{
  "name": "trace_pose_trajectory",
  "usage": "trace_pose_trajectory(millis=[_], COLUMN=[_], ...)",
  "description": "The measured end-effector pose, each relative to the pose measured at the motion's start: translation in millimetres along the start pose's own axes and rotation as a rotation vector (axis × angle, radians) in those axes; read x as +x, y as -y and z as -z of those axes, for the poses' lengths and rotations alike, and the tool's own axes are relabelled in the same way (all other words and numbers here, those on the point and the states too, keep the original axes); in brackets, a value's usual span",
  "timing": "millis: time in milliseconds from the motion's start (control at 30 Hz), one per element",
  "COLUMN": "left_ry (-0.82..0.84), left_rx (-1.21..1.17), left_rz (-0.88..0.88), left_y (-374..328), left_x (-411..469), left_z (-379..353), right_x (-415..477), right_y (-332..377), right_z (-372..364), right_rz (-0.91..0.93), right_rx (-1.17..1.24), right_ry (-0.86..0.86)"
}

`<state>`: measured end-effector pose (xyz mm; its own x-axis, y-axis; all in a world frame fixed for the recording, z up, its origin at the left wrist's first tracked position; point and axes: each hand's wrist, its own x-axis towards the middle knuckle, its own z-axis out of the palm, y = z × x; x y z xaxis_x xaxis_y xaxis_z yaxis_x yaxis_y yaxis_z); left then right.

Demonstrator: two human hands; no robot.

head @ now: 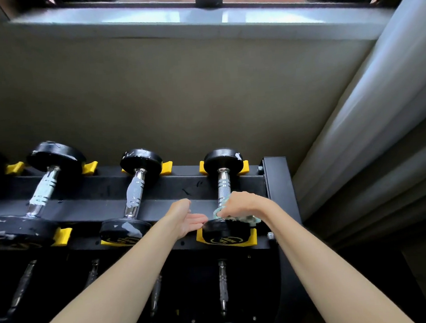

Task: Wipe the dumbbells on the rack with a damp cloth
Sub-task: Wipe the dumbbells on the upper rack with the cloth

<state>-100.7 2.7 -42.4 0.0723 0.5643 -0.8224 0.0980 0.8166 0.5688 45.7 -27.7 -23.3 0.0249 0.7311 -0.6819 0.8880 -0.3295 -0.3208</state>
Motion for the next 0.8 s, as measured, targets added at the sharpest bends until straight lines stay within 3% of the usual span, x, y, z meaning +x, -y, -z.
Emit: trace_pose_trajectory(millis=[133, 233, 333, 500, 567, 700, 800], left_ry=[-0.003, -0.012, 0.012, 0.045, 0.122, 0.357, 0.378], left_rx=[0.015, 0.041, 0.031, -0.038, -0.015, 0.175, 0.345], left_rz=[-0.016, -0.027, -0.03, -0.091, -0.1, -0.106, -0.201], left_y=[-2, -4, -7, -18, -19, -21, -22], left_x=[-8, -11, -17, -31, -36, -42, -44], left_z=[-1, -1, -2, -7, -8, -5, -8], right_x=[-24, -34, -45, -53, -54, -50, -46], right_y=[-1, -8, -25, -44, -42, -44, -50], right_z=[11, 13, 12, -2, -10, -17, -15], right_rz=[0.035, -0.003, 0.043, 0.194, 0.255, 0.325, 0.301], right_rx=[0.089, 0.354, 0.738, 1.578, 1.808, 1.94, 1.944], right_ry=[-0.043, -0.038, 0.004, 0.131, 0.164, 0.173, 0.152])
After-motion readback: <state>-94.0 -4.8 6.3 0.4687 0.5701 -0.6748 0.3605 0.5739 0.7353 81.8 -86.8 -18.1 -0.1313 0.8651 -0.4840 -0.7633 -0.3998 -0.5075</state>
